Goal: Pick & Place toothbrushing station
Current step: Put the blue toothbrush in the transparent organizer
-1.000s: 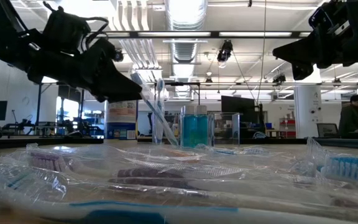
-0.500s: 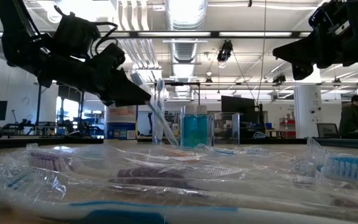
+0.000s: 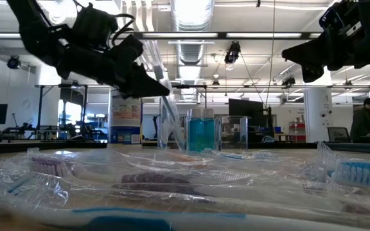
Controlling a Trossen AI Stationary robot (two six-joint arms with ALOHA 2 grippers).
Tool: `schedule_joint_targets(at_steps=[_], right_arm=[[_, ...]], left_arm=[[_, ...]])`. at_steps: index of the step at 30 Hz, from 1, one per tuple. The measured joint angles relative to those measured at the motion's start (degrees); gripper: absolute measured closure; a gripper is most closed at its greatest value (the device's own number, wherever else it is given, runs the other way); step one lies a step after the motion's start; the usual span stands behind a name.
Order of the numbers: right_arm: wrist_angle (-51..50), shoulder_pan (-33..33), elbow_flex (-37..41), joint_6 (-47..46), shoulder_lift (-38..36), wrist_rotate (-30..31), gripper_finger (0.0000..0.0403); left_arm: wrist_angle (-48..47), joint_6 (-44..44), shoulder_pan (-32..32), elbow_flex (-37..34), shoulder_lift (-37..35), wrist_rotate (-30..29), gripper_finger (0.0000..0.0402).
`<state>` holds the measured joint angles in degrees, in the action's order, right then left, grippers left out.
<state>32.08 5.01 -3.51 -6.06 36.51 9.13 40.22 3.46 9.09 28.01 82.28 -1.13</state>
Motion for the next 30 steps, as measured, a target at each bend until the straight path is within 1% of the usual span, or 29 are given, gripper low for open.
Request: schedule_joint_targets(at_steps=[3,6,10,13,18,21,30], right_arm=[[0.0,-0.02,0.0,0.02,0.0,0.0,0.0394],[0.0,0.0,0.0,0.02,0.0,-0.01,0.0394],[0.0,0.0,0.0,0.02,0.0,-0.02,0.0394],[0.0,-0.01,0.0,0.02,0.0,-0.02,0.0394],[0.0,0.0,0.0,0.04,0.0,-0.02,0.0394],[-0.01,-0.01,0.0,0.04,0.0,-0.02,0.0394],[0.0,0.0,0.0,0.06,0.0,-0.02,0.0394]], left_arm=[[-7.84,0.08,0.23,4.17,0.0,0.0,0.0372],[-13.74,0.95,0.7,7.98,-0.02,-0.03,0.0384],[-18.91,1.15,1.95,11.81,-0.02,-0.04,0.0385],[-21.86,2.3,3.41,12.9,-0.02,-0.11,0.0385],[-23.8,4.62,5.45,12.98,-0.02,0.5,0.0383],[-23.78,4.72,5.85,12.98,-0.02,2.73,0.0384],[-24.41,4.96,6.19,12.98,-0.02,3.21,0.0369]])
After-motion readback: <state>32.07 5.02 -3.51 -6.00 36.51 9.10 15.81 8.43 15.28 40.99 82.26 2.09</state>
